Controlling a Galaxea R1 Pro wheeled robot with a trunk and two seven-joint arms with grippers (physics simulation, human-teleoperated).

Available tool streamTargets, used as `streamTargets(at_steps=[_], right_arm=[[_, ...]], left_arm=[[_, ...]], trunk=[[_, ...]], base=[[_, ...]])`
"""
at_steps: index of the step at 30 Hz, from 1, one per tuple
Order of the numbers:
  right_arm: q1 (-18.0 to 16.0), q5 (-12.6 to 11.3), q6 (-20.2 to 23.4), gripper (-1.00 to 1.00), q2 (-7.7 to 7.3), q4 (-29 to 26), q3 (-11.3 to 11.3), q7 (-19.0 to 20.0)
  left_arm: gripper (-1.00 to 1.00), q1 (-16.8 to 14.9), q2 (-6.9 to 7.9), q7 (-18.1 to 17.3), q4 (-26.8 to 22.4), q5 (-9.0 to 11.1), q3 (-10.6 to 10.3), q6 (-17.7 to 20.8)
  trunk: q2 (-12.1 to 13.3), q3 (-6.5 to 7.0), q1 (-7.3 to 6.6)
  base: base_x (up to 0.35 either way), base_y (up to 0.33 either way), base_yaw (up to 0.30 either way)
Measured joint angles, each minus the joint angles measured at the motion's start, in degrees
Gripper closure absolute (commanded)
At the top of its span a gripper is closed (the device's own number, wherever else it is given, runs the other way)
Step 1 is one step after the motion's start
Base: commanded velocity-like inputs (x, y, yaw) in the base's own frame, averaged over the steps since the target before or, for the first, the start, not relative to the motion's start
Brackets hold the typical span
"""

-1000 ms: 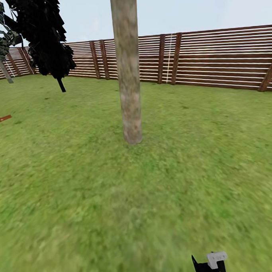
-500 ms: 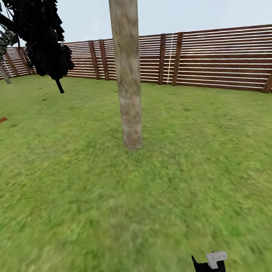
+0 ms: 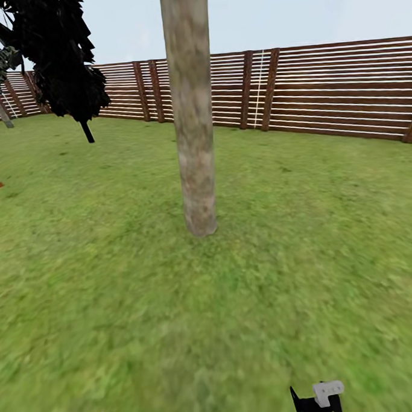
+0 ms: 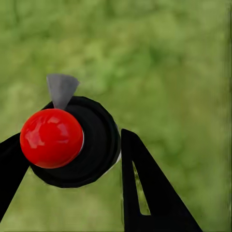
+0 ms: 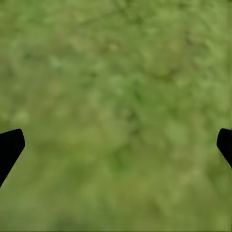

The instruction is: In the garden, pick up the pesticide atomizer on the floor and spray pesticide onto both trees until each tree trunk is fully covered.

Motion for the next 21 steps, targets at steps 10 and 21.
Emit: streamTargets(at_steps=[10, 21], right_arm=[[0.0, 0.0, 0.0, -1.0, 0.0, 0.0, 0.0, 0.0], [0.0, 0.0, 0.0, -1.0, 0.0, 0.0, 0.0, 0.1]], left_arm=[[1.0, 0.0, 0.0, 0.0, 0.0, -0.1, 0.0, 0.0], [1.0, 0.0, 0.03, 0.0, 0.0, 0.3, 0.0, 0.0]], trunk=[[0.0, 0.0, 0.0], [0.0, 0.0, 0.0]], base=[[0.305, -0.126, 0.062], [0.314, -0.087, 0.003]])
